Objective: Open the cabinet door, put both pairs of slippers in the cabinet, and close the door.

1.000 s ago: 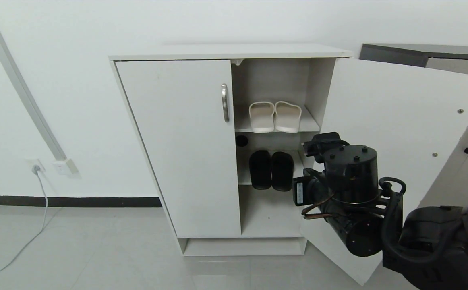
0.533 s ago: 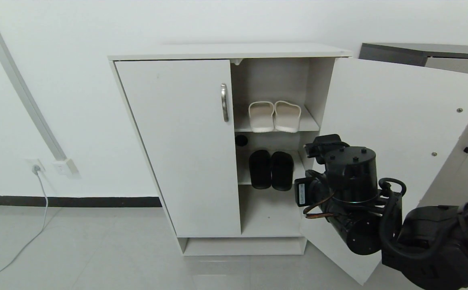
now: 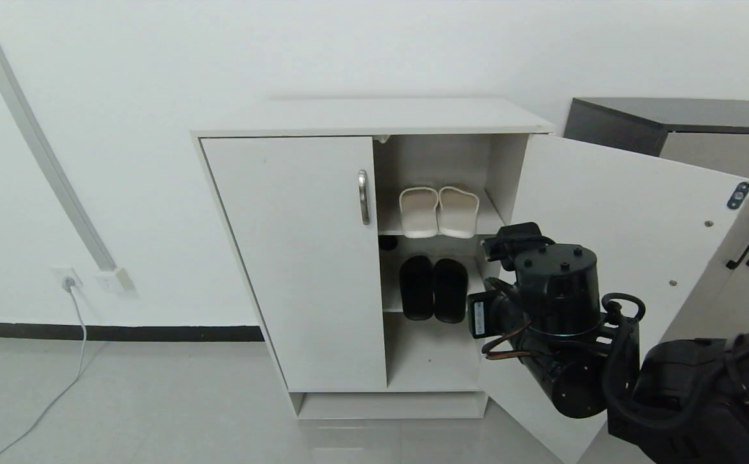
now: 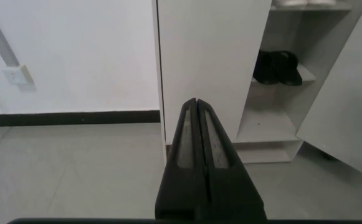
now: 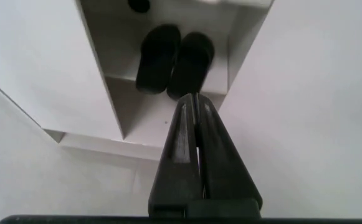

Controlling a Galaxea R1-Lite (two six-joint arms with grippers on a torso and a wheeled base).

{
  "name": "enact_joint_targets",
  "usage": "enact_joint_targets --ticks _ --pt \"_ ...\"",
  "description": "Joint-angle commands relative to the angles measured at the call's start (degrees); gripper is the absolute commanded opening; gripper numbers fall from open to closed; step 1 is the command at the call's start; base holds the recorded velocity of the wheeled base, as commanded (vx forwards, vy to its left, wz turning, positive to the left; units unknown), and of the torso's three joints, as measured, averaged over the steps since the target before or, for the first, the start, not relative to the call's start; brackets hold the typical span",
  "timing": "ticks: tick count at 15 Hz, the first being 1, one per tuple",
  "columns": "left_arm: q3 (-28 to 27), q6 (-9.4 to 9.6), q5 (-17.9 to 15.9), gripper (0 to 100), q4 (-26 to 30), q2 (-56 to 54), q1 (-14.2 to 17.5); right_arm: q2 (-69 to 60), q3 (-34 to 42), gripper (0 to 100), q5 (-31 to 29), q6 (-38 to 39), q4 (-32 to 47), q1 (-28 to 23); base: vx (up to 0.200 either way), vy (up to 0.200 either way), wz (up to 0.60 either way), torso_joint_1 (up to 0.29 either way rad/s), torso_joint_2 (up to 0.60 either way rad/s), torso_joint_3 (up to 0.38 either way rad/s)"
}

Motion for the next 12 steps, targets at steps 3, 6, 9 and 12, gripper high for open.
enact_joint_targets --ticks 3,6,9,12 --pt "0.0 0.0 0.0 0 0.1 0.0 0.0 -0.3 1.3 0 0.0 -2.2 -1.9 0.1 0.0 0.0 0.0 0.118 -0.46 -0.352" --pt "0.0 0.0 0.0 0 0.1 0.0 0.0 -0.8 1.5 0 0.0 -2.8 -3.5 0.1 0.0 0.0 0.0 0.132 -0.46 -0.334" --pt "0.0 0.0 0.0 0 0.1 0.0 0.0 -3.4 2.4 0 0.0 -3.3 -3.8 0.2 0.0 0.0 0.0 0.155 -0.47 -0.316" --pt "0.0 0.0 0.0 0 0.1 0.0 0.0 -4.7 3.2 0 0.0 -3.7 -3.8 1.2 0.0 0.0 0.0 0.181 -0.49 -0.312"
